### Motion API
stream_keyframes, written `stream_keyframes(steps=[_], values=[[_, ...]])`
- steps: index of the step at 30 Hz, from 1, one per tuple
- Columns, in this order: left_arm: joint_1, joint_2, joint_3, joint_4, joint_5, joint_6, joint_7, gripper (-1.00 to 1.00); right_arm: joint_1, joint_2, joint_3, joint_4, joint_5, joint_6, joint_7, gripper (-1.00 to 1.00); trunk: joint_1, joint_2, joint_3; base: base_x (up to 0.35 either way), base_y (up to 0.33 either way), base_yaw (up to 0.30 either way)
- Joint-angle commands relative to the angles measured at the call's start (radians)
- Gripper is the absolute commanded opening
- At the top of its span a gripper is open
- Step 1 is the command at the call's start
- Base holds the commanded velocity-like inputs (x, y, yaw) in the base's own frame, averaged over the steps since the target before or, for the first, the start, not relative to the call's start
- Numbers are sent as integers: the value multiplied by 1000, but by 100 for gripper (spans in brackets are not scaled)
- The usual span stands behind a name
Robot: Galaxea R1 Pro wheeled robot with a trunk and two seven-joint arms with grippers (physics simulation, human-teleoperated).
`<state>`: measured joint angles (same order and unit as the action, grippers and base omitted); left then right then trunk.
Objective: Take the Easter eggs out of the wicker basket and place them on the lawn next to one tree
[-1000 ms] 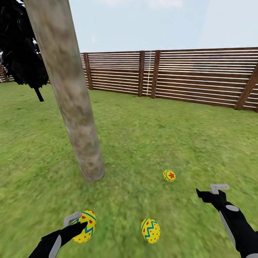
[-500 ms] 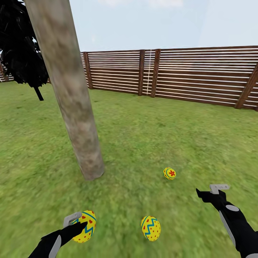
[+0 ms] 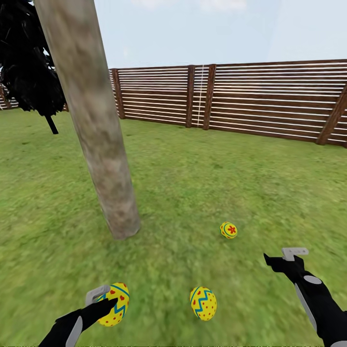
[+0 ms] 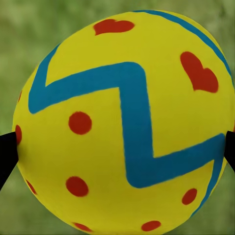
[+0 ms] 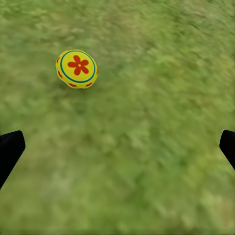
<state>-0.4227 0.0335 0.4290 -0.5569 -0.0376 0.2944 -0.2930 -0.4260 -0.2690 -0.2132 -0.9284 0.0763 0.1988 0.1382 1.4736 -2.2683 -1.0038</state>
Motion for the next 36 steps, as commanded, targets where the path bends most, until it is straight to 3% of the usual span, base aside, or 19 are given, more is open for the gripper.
stream_keyframes(steps=[1,33,36], values=[[-1,-1,7,-2,-4,7,-8,-100,0,1,-3,-2,8,5,8,100,4,-8,-4,0,0,0],[-1,2,8,-3,-2,5,-9,-100,0,2,-2,-3,8,5,10,100,126,-232,-104,0,0,0],[-1,1,8,-3,-2,5,-9,-100,0,2,-2,-3,8,5,11,100,128,-232,-116,0,0,0]])
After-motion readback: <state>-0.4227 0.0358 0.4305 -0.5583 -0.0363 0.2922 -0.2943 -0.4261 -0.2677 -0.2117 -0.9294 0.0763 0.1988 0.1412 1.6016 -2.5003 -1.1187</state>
